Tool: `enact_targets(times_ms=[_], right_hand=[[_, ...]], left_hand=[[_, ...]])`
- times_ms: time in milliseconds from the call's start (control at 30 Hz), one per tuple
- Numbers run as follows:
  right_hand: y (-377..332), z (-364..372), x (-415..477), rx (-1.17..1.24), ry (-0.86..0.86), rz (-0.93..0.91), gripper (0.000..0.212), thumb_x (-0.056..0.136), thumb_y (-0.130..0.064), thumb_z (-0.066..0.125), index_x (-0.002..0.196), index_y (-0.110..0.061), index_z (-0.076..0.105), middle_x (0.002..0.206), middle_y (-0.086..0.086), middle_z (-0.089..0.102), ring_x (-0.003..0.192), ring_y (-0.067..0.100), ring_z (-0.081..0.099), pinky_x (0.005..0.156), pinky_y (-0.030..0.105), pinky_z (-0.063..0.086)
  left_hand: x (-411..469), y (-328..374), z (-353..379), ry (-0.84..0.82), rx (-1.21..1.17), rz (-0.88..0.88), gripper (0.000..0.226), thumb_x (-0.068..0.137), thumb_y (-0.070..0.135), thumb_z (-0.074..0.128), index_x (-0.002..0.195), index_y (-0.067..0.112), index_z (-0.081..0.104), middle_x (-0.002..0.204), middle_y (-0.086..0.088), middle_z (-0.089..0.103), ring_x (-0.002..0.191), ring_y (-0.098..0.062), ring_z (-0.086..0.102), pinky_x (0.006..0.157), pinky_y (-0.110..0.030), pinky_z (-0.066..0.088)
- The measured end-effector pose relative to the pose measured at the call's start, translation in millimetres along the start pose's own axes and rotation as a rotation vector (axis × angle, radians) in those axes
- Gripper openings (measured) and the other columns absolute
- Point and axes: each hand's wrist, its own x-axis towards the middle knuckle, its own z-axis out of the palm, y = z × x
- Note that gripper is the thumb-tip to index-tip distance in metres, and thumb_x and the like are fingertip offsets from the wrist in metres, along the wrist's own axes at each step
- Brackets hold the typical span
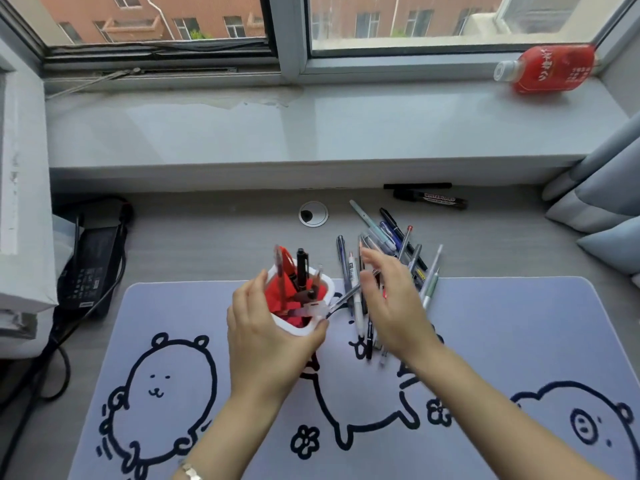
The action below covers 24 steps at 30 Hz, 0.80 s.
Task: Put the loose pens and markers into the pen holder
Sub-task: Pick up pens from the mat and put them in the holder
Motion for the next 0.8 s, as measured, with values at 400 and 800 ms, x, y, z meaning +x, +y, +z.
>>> enact_targets(times_ms=[400,800], right_hand=[[15,53,89,-0.786,-0.28,0.262,0.024,0.088,-0.009,0.05,0.11,0.001,0.05,0.112,0.02,0.061,0.099,0.035,0.06,0.071,0.034,0.048],[26,30,101,-0.279,-0.199,0.226,0.02,0.093,-0.011,0.04,0.11,-0.002,0.043,0.079,0.01,0.053,0.068,0.025,0.049,0.068,0.046,0.048]], left_hand=[[-2,-21,-14,0.077,0.024,-0.077,0.09,0.055,0.038,0.085,0.129,0.018,0.04,0.124,-0.002,0.044,0.116,-0.02,0.042,0.1,-0.039,0.039],[-1,-25,-15,0.074,-0.001,-0.07,0.09,0.056,0.04,0.083,0.131,0.02,0.038,0.125,0.002,0.042,0.117,-0.016,0.04,0.098,-0.032,0.036]])
